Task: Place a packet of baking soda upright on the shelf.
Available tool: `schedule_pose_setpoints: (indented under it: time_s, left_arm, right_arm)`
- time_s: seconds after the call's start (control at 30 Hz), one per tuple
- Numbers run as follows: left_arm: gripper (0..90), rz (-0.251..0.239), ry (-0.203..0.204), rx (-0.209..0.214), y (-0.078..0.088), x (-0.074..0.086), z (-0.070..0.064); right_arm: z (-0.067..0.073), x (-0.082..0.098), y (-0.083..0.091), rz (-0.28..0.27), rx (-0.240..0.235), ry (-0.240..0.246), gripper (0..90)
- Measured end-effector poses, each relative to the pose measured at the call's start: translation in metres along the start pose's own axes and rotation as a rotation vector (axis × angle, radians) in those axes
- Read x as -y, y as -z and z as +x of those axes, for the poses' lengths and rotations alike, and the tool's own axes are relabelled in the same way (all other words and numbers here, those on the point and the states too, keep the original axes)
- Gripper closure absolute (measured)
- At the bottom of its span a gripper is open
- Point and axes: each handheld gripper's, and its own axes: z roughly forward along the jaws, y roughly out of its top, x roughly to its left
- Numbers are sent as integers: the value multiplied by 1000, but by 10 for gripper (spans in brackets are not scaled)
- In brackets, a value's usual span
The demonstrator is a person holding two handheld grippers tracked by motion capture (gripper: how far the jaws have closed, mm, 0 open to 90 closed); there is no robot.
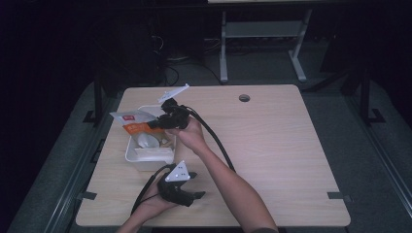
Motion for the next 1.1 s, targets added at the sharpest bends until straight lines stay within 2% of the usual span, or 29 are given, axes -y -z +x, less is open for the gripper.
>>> schedule_pose_setpoints:
  time_s: [0.1, 0.27, 0.3, 0.33, 0.4, 0.57, 0.7, 0.9, 0.97, 1.0, 1.1]
  left_arm:
    - [287, 2, -2, 0, -1, 0, 0]
    - [287, 2, 4, 1, -1, 0, 0]
    - [288, 2, 4, 1, -1, 0, 0]
    - [287, 3, 4, 2, -1, 0, 0]
    - [287, 1, 6, 4, -1, 0, 0]
    - [287, 1, 4, 5, -1, 0, -1]
    - [287, 0, 4, 7, -1, -1, 0]
    - [287, -3, 11, 9, -1, 0, 0]
    - [287, 0, 9, 9, -1, 0, 0]
    - [288, 0, 7, 10, -1, 0, 0]
    - [287, -1, 8, 10, -1, 0, 0]
  right_arm:
    - [-2, 3, 1, 65, 5, 0, 778]
    - [-1, 14, -2, 165, 26, 48, 778]
    - [-1, 14, -2, 165, 26, 48, 778]
    - [0, 20, -4, 202, 33, 59, 783]
    - [-1, 27, -5, 223, 38, 65, 811]
    - [-5, 36, -8, 220, 30, 38, 856]
    - [-4, 40, -11, 255, 55, 66, 884]
    - [-9, 47, -13, 261, 52, 36, 886]
    - [-8, 46, -12, 265, 52, 35, 861]
    - [-7, 45, -11, 263, 55, 34, 805]
    - [-8, 39, -6, 216, 38, 21, 740]
